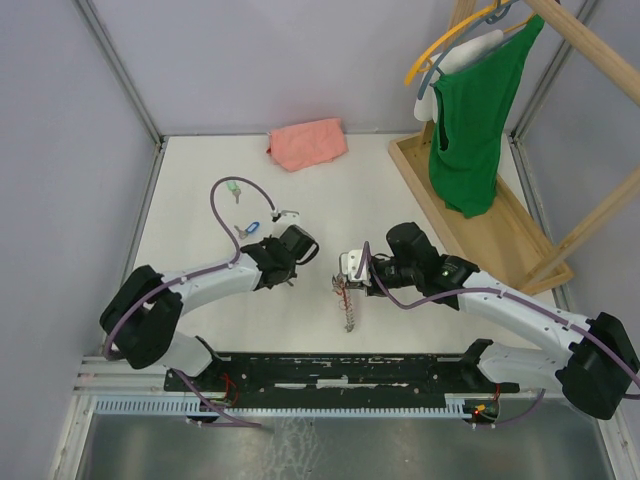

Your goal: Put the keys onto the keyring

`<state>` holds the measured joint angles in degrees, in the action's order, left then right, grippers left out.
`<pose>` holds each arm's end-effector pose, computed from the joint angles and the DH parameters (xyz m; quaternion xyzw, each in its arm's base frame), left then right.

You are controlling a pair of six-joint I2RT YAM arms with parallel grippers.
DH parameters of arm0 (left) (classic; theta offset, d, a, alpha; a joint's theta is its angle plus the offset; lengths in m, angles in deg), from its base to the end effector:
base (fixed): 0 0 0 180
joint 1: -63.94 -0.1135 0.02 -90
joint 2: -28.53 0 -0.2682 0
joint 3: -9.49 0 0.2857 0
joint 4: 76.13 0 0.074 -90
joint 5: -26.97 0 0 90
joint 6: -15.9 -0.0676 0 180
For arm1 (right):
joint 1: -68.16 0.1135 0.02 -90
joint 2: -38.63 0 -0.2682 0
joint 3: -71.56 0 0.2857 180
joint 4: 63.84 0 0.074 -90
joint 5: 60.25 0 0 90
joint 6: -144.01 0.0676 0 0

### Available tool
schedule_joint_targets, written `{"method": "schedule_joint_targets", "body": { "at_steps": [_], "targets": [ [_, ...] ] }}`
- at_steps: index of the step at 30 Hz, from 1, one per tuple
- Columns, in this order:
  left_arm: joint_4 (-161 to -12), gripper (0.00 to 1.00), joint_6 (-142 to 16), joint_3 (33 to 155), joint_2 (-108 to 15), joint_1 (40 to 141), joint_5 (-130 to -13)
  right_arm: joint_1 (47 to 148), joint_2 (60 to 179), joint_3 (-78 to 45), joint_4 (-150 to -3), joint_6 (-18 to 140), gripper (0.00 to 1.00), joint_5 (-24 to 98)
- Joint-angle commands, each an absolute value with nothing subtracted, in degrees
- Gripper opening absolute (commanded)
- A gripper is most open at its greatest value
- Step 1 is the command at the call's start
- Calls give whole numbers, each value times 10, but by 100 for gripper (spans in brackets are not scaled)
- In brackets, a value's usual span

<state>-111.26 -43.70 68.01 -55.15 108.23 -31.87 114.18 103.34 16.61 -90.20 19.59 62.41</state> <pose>0.2495 -0.1945 0.1441 0.0442 0.9326 0.0566 0.3538 0.1770 0.2360 0.2304 -0.6497 0.5710 0.2933 0.4072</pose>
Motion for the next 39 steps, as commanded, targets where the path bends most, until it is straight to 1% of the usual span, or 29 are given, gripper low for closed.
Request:
{"method": "schedule_joint_targets", "body": {
  "at_steps": [1,3,6,11,13,18,26,31,39],
  "targets": [
    [-1051,31,-420,651,-501,1065,-353,1144,1032,136,-877,190,1,624],
    [-1026,34,-411,631,-484,1044,-388,1144,1031,136,-877,189,1,624],
    [-990,35,-393,592,-451,1007,-441,1144,1030,136,-878,189,1,624],
    [-906,36,-350,514,-396,921,-572,1144,1030,136,-878,189,1,623],
    [-886,36,-342,504,-391,905,-597,1144,1031,136,-878,189,1,623],
    [-884,36,-340,507,-411,894,-613,1144,1032,135,-879,189,1,623],
    [-894,36,-335,529,-470,891,-604,1144,1035,135,-879,189,1,623],
    [-896,35,-334,535,-488,892,-614,1144,1034,135,-879,188,1,622],
    [-890,25,-343,553,-503,893,-623,1144,1036,135,-879,188,1,623]
  ]
}}
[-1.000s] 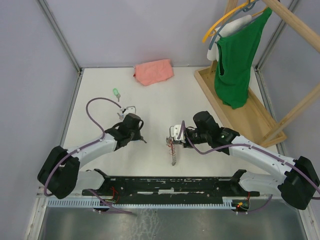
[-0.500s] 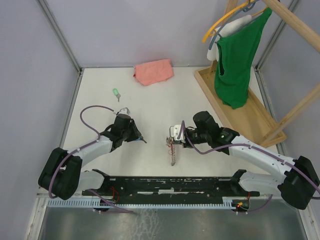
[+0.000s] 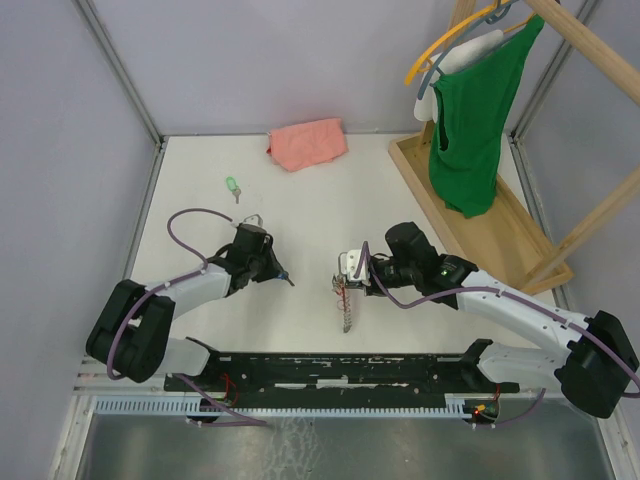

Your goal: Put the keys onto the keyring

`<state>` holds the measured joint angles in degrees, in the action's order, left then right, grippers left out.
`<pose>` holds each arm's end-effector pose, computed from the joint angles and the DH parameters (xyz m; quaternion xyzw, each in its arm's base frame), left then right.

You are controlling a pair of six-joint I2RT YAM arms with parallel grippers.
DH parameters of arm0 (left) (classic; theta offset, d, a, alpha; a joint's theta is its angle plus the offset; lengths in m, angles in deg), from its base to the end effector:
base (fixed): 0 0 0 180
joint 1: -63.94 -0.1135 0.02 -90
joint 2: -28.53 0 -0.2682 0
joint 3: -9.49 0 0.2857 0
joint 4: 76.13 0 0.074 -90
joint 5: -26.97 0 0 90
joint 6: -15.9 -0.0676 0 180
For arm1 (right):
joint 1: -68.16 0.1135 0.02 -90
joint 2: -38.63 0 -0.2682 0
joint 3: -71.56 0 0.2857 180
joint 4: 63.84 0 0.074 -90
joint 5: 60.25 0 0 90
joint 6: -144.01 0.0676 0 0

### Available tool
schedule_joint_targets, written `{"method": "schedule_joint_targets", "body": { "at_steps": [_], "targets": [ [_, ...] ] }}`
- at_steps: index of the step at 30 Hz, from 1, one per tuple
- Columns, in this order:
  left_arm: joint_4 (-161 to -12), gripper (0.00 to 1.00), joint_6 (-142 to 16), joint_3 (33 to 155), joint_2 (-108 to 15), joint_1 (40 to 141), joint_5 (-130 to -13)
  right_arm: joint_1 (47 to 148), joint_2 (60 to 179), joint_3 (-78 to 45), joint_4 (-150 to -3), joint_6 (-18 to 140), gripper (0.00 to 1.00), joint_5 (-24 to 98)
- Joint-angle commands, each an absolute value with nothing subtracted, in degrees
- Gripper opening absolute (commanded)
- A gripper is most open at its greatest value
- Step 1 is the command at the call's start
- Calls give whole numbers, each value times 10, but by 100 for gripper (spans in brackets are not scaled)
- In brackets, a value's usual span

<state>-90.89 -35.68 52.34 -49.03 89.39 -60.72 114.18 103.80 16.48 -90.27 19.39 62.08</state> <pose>0.2622 -0.1218 0.1051 -0.1129 0.9311 -0.1671 0.3039 0.1782 0.2367 0.2288 -0.6505 0.5729 0.2903 0.4053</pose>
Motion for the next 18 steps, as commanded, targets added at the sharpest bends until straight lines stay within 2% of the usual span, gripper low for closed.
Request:
{"method": "schedule_joint_targets", "body": {
  "at_steps": [1,18],
  "targets": [
    [-890,24,-346,557,-507,895,-626,1144,1036,134,-878,188,1,623],
    [-915,17,-357,611,-547,943,-598,1144,1035,135,-878,189,1,625]
  ]
}}
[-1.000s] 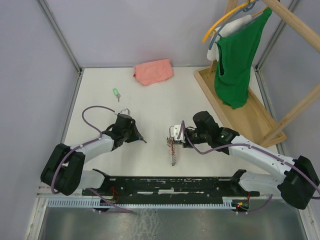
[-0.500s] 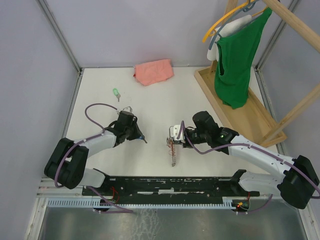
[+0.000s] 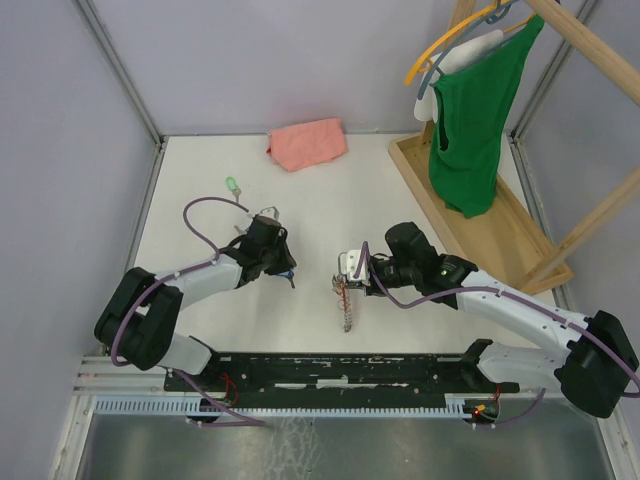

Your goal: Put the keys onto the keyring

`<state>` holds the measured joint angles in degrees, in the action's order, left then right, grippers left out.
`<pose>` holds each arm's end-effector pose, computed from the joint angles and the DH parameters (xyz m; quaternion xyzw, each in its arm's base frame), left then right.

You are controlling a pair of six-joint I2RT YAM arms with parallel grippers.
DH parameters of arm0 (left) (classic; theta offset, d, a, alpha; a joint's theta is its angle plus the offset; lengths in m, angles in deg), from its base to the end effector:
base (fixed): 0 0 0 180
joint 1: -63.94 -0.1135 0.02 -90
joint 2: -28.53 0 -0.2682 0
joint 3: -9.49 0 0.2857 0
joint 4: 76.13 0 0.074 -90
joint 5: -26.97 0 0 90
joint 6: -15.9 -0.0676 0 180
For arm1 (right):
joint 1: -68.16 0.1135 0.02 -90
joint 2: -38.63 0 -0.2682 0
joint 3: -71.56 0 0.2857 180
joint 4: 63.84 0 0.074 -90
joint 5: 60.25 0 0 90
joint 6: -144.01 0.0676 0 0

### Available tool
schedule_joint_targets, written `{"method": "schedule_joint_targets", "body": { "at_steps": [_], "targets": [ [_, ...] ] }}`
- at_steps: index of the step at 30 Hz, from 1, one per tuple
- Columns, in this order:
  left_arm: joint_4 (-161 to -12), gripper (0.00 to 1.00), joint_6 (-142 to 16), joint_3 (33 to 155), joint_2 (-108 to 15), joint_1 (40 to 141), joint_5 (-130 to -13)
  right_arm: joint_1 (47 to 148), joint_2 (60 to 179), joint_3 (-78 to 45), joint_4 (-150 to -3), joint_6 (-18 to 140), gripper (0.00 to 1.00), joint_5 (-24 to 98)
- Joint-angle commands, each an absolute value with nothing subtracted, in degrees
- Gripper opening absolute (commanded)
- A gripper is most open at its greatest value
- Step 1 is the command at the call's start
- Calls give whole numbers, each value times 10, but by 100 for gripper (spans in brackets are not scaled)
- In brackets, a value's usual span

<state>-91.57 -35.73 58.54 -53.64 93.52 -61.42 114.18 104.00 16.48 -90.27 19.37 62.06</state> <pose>0.2761 -0.1546 0.1170 -0.0766 0.9321 -0.1868 0.3007 0.1785 0.2370 0.2279 -0.6507 0.5738 0.2902 0.4039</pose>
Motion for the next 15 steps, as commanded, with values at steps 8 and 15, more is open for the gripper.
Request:
{"method": "schedule_joint_targets", "body": {
  "at_steps": [8,15],
  "targets": [
    [-966,22,-371,629,-557,959,-543,1144,1035,135,-877,188,1,628],
    [-1017,26,-403,670,-566,989,-490,1144,1035,135,-878,189,1,629]
  ]
}}
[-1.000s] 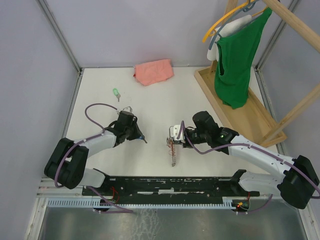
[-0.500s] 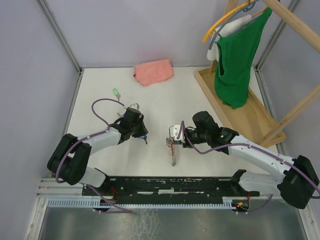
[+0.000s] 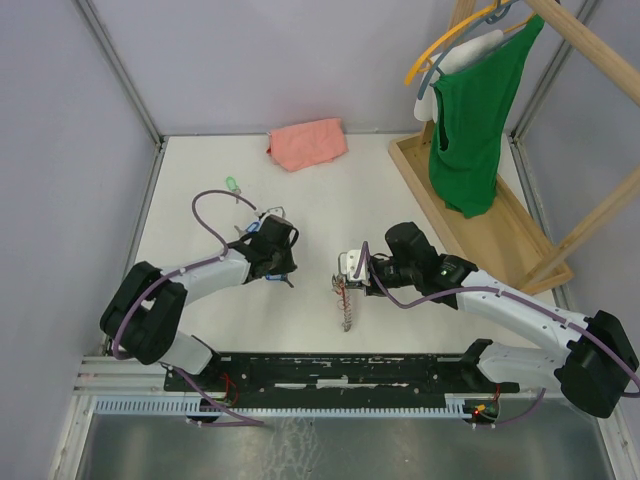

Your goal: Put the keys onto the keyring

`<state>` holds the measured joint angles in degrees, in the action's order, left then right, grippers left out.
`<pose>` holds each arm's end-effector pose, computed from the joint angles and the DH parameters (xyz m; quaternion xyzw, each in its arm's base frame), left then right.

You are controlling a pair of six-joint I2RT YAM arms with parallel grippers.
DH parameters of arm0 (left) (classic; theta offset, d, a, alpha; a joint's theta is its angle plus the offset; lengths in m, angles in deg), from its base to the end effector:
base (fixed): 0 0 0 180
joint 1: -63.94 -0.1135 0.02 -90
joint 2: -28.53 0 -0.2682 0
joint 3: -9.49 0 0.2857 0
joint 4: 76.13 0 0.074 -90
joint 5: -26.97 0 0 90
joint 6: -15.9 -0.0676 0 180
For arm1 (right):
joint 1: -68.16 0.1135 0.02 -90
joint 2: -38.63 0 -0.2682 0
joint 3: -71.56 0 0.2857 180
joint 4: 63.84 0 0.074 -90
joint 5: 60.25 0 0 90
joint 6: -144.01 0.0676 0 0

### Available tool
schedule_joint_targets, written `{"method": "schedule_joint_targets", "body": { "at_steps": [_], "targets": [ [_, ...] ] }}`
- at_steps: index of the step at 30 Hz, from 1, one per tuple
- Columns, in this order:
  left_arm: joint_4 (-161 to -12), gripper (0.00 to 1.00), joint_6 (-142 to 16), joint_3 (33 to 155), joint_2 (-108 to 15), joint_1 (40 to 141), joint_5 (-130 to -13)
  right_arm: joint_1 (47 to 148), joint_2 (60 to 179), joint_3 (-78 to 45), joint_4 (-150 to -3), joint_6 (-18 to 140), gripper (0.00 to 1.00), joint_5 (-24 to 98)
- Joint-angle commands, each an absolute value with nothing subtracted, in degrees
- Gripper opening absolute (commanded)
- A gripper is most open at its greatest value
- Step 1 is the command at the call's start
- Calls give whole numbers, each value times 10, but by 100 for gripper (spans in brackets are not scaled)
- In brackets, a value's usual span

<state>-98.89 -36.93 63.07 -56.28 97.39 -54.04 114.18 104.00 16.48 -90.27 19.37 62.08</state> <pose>0.2752 -0.1691 0.1186 -0.0550 0.9468 -0.1173 0.2945 0.1784 0.2370 0.2279 -0.6508 0.5737 0.2903 0.4039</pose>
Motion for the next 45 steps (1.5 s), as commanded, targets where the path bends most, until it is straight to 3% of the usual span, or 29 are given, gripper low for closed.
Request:
{"method": "schedule_joint_targets", "body": {
  "at_steps": [1,11,26,40,45],
  "targets": [
    [-1024,27,-410,675,-566,995,-480,1144,1034,135,-878,189,1,630],
    [-1159,33,-459,764,-613,1062,-361,1144,1032,136,-877,189,1,632],
    [-1242,35,-481,836,-708,1103,-318,1144,1029,136,-877,189,1,635],
    [-1263,33,-478,848,-741,1103,-303,1144,1029,136,-877,190,1,635],
    [-1263,28,-477,847,-742,1103,-279,1144,1028,136,-877,189,1,635]
  ]
}}
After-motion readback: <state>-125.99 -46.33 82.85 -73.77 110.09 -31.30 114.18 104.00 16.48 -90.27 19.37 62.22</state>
